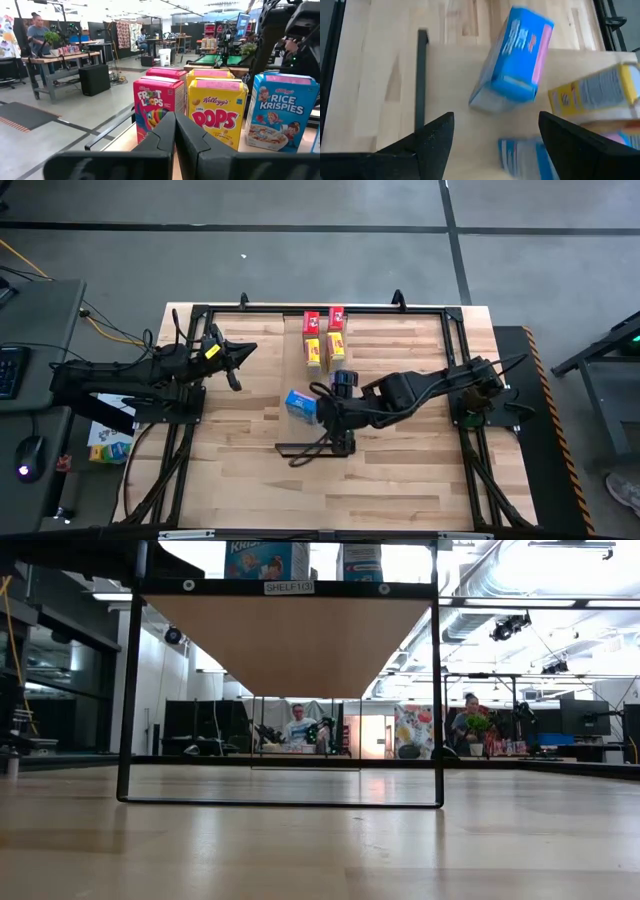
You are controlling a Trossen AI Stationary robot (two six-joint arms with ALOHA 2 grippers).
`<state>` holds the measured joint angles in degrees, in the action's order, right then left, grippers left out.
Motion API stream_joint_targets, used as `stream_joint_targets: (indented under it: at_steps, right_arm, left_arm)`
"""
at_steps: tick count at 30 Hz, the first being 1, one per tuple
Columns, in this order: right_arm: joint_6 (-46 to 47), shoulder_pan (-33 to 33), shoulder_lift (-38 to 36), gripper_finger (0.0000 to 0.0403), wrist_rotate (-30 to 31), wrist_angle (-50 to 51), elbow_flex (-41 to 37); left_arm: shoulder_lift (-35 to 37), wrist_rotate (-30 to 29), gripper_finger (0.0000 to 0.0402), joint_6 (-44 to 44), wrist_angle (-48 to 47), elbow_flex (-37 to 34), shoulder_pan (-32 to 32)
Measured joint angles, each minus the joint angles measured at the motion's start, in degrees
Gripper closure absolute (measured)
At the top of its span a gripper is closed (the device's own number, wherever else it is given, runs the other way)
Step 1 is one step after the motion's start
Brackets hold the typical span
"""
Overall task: Stack cereal on shelf
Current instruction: Put the blue cereal box on the shelf aligned with the other blue cereal box
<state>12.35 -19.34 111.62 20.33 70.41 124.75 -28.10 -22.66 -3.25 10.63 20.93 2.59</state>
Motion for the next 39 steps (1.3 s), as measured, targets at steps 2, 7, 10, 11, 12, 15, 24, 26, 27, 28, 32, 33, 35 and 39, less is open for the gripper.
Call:
stream_joint_targets:
  at_steps: [2,7,10,11,12,15,24,26,27,28,32,33,35,39]
  right_arm:
    - [0.7,-0.9,-0.4,0.0119,0.0,1.8,0.0]
    - [5.3,-3.7,-1.1,0.012,1.2,7.7,0.0]
    - [8.1,-5.3,-1.2,0.0129,2.3,12.1,0.0]
    - [9.2,-5.8,-1.3,0.0136,2.4,13.7,0.0]
    - [10.4,-6.2,-1.4,0.0146,2.7,15.0,0.0]
    - [13.3,-7.3,-2.0,0.0187,5.2,17.6,0.0]
    - [18.3,-9.6,-4.1,0.0375,9.7,19.6,0.0]
    - [18.9,-10.0,-4.1,0.0395,10.4,19.6,0.0]
    - [18.8,-10.2,-4.1,0.0392,10.6,19.6,0.0]
    - [18.8,-10.4,-4.1,0.0386,10.9,19.6,0.0]
    - [20.6,-10.5,-5.3,0.0387,11.8,19.4,-4.3]
    - [22.1,-10.5,-6.4,0.0394,11.9,19.1,-7.4]
    - [25.6,-10.5,-9.8,0.04,11.4,17.5,-15.8]
    - [32.7,-10.7,-20.1,0.0401,7.5,8.0,-35.4]
  left_arm:
    - [0.0,0.0,0.0401,0.0,0.0,0.0,0.0]
    - [0.0,0.0,0.0401,0.5,0.0,0.0,0.0]
    - [0.0,0.0,0.0401,0.6,0.0,0.0,0.0]
    - [0.0,0.0,0.0401,0.6,0.0,0.0,0.0]
    - [0.0,0.0,0.0401,0.7,0.0,0.0,0.0]
    - [0.0,0.0,0.0402,1.6,0.0,0.0,0.0]
    - [0.0,3.5,0.0402,1.7,0.0,0.0,0.0]
    - [0.0,4.2,0.0401,1.7,0.0,0.0,0.0]
    - [0.0,4.5,0.0401,1.7,0.0,0.0,0.0]
    - [0.0,4.7,0.0402,1.7,0.0,0.0,0.0]
    - [0.0,4.7,0.0402,1.7,0.0,0.0,0.0]
    - [0.0,4.7,0.0402,1.7,0.0,0.0,0.0]
    - [0.0,4.8,0.0402,1.7,-0.1,0.0,0.0]
    - [0.0,4.8,0.0402,1.7,-0.1,0.0,0.0]
